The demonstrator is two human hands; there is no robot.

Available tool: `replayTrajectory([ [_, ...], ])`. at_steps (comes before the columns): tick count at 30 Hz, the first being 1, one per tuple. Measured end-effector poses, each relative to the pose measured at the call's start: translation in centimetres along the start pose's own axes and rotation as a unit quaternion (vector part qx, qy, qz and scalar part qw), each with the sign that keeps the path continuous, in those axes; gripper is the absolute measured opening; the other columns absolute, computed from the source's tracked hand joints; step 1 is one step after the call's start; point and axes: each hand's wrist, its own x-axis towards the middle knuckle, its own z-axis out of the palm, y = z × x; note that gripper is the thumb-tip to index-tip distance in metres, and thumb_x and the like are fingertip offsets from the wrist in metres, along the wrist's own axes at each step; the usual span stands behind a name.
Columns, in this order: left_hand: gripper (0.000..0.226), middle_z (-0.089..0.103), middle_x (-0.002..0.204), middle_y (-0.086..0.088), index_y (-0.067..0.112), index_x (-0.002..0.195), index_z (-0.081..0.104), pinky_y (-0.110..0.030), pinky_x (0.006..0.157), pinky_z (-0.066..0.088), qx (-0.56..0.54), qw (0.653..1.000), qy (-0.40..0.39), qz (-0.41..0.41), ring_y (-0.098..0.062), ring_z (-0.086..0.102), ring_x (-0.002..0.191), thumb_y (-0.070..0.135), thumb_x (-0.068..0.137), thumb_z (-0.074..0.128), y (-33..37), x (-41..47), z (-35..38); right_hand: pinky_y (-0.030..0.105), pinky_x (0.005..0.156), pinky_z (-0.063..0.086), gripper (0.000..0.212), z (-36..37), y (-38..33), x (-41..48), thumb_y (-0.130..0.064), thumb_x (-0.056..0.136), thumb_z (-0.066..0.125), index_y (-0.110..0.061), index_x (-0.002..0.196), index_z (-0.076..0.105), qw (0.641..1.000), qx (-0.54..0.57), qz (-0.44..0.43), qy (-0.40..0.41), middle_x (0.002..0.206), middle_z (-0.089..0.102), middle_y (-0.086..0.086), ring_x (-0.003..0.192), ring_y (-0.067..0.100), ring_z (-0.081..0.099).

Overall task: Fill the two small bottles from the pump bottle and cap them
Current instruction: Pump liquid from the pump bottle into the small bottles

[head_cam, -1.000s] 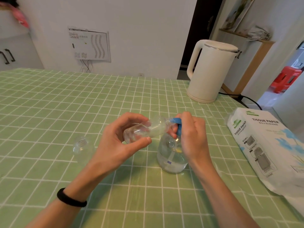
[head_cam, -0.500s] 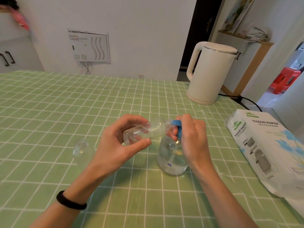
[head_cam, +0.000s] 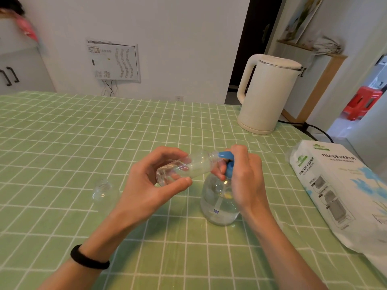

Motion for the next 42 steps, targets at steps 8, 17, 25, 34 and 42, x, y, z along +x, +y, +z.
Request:
replayTrajectory([
  [8, 0.043, 0.077, 0.116, -0.002, 0.019, 0.116, 0.071, -0.037, 0.088, 0.064, -0.004, 1.0, -0.006, 0.007, -0.022, 0.075, 0.108, 0.024, 0.076, 0.085, 0.17, -0.08, 0.16, 0.03, 0.064, 0.046, 0.05, -0.01, 0.05, -0.13, -0.032, 0.096, 0.04, -0.018, 0.048, 0.047, 1.0, 0.006, -0.003, -0.003, 0.05, 0.051, 0.002, 0.055, 0.01, 0.057],
  [17, 0.046, 0.077, 0.116, -0.001, 0.017, 0.118, 0.07, -0.044, 0.088, 0.064, -0.008, 1.0, -0.002, 0.002, -0.023, 0.076, 0.105, 0.025, 0.075, 0.084, 0.27, -0.02, 0.14, 0.022, 0.065, 0.047, 0.058, -0.02, 0.15, -0.02, -0.037, 0.099, 0.035, -0.022, 0.044, 0.046, 1.0, 0.005, -0.01, 0.005, 0.05, 0.051, 0.001, 0.057, 0.01, 0.06],
  [25, 0.045, 0.078, 0.114, -0.001, 0.013, 0.116, 0.07, -0.038, 0.09, 0.064, -0.012, 1.0, -0.005, -0.005, -0.02, 0.076, 0.106, 0.018, 0.074, 0.088, 0.05, -0.16, 0.5, 0.032, 0.062, 0.044, 0.049, 0.04, -0.1, -0.2, -0.029, 0.094, 0.04, -0.022, 0.046, 0.047, 1.0, 0.008, -0.006, -0.001, 0.05, 0.051, 0.002, 0.053, 0.011, 0.054],
  [34, 0.044, 0.078, 0.115, -0.003, 0.015, 0.116, 0.07, -0.038, 0.087, 0.064, -0.02, 1.0, 0.002, -0.004, -0.022, 0.076, 0.104, 0.023, 0.075, 0.085, -0.03, 0.06, 0.26, 0.027, 0.067, 0.049, 0.056, 0.02, 0.13, 0.04, -0.039, 0.097, 0.037, -0.02, 0.045, 0.047, 1.0, 0.005, -0.001, -0.01, 0.051, 0.051, 0.004, 0.058, 0.013, 0.059],
  [42, 0.045, 0.077, 0.114, -0.003, 0.012, 0.116, 0.07, -0.039, 0.088, 0.064, -0.016, 1.0, -0.004, -0.003, -0.023, 0.076, 0.104, 0.022, 0.074, 0.085, 0.09, -0.03, 0.32, 0.03, 0.065, 0.045, 0.052, -0.08, 0.31, -0.04, -0.03, 0.095, 0.04, -0.023, 0.044, 0.048, 1.0, -0.009, -0.016, -0.005, 0.049, 0.052, 0.001, 0.054, 0.008, 0.057],
])
